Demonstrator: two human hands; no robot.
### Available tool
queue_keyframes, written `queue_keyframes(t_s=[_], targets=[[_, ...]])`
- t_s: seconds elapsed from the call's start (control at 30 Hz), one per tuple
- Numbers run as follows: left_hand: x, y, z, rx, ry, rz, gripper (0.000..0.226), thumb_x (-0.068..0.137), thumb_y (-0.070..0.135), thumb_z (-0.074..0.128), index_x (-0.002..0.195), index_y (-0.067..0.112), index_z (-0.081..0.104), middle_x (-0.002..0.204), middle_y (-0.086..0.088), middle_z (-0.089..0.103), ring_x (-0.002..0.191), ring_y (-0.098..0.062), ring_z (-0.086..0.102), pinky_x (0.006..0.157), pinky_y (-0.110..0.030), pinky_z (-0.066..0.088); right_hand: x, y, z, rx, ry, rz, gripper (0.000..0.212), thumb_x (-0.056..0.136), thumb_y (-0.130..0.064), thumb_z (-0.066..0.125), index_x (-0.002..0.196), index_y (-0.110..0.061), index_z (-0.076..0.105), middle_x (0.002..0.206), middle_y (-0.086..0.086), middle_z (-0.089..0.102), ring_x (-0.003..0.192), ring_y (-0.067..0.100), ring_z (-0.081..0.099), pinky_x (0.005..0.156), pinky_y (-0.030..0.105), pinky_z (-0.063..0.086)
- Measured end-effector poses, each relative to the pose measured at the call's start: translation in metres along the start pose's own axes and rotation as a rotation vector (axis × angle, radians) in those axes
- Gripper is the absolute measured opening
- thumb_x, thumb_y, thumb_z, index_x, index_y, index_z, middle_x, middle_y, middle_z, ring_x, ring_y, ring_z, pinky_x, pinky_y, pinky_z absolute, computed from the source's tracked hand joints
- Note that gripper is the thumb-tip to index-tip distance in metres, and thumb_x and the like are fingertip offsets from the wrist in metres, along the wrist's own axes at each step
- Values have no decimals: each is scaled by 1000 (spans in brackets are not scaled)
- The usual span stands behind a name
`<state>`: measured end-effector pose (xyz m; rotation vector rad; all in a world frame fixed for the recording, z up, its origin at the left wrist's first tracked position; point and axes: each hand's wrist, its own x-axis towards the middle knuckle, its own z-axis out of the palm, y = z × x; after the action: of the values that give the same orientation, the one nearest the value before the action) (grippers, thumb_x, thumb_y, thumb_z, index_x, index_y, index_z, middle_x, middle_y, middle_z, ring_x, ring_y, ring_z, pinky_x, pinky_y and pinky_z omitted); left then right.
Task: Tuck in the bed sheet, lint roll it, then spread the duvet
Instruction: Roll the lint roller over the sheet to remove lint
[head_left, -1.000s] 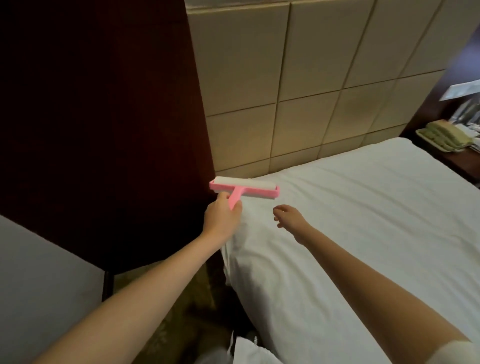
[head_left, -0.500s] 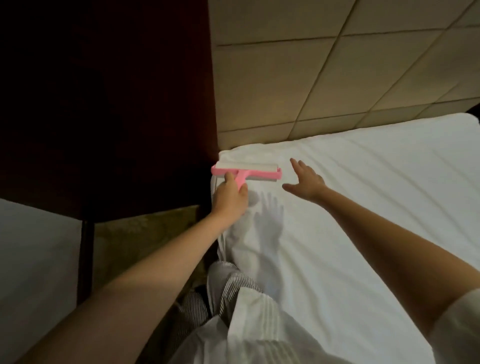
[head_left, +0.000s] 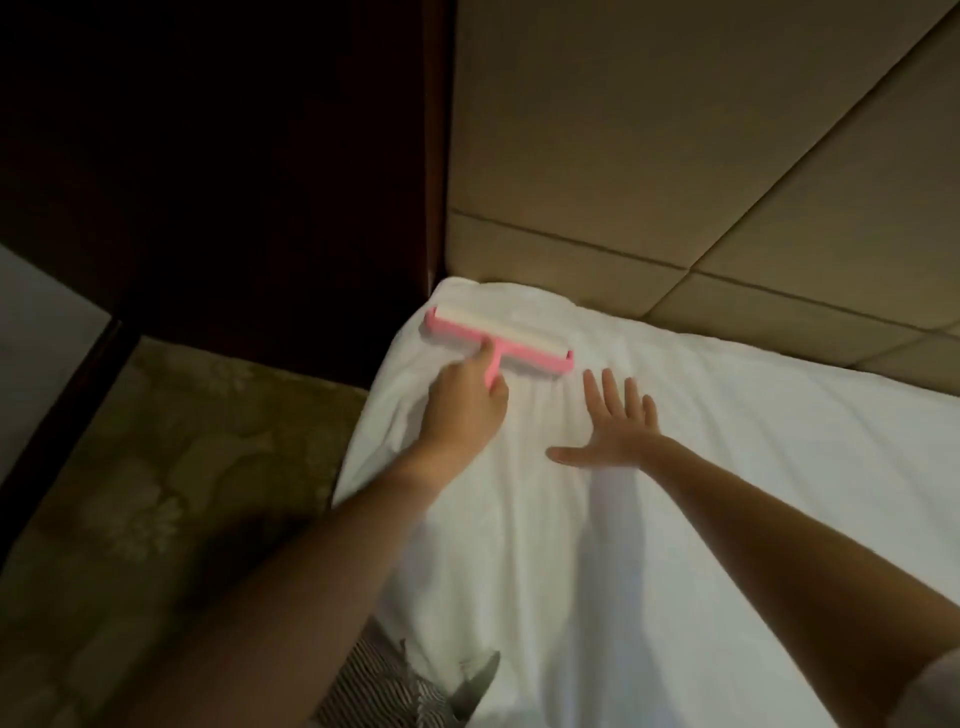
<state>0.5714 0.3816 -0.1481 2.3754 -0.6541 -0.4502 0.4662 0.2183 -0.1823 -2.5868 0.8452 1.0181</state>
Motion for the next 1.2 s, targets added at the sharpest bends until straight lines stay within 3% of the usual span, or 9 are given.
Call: queue_keyframes(t_s=[0.17,0.4,0.53,0.67,0.77,0.83,0.93,1.1,1.2], targets=[[26,24,30,12,31,-47,50,95,12,42,143,20,37,103,-19,61,98,-34,57,73,-35,44,21,10,38,55,105,-59,123,65,-88,42,140,-27,-34,149,1,-38,136,29,-34,111,46,-18],[-49,-6,12,61,-132,-91,54,96,16,43,146,30,30,71,-1,50,70,-20,53,63,-32,40,31,9,39,59,41,-92,128,63,-88,44,138,-24,-38,146,5,-41,134,33,-37,109,49,-19],[6,13,8,151,-143,-17,43,96,13,39,137,19,44,92,-12,59,79,-26,58,67,-34,48,35,7,33,24,-14,-93,126,67,-87,41,137,-19,-38,144,8,-44,132,36,-38,109,51,-19],[35,38,24,172,-134,-71,50,98,15,36,147,20,28,117,-17,55,96,-32,57,70,-33,48,31,6,34,34,-8,-79,124,68,-86,40,137,-20,-38,144,7,-44,132,35,-39,109,50,-19],[5,24,30,225,-131,-71,53,99,18,35,150,24,18,94,-12,57,80,-22,54,64,-32,41,31,7,36,22,23,-82,123,68,-86,39,137,-19,-38,145,8,-43,133,35,-38,109,50,-19],[-27,12,24,240,-132,-71,52,99,20,35,148,27,19,74,-5,48,68,-16,50,57,-30,38,27,6,39,34,59,-97,123,68,-86,39,138,-20,-37,146,7,-41,134,35,-36,109,50,-18],[-74,-3,9,253,-204,-94,50,99,21,36,146,32,21,68,-1,42,59,-10,42,47,-24,28,19,8,35,33,73,-125,122,68,-85,42,138,-22,-37,146,7,-41,134,34,-36,110,50,-18],[-52,-3,-12,180,-262,-128,39,96,19,37,134,28,42,79,-7,49,62,-21,51,50,-25,41,-12,25,38,-50,15,-232,128,68,-80,53,141,-20,-32,147,7,-40,135,28,-36,112,46,-17],[-25,14,-13,174,-275,-109,38,92,13,34,128,21,44,91,-16,53,51,-21,48,41,-20,34,-38,26,65,-24,95,-222,123,71,-79,50,144,-17,-27,151,7,-33,139,27,-31,114,46,-15]])
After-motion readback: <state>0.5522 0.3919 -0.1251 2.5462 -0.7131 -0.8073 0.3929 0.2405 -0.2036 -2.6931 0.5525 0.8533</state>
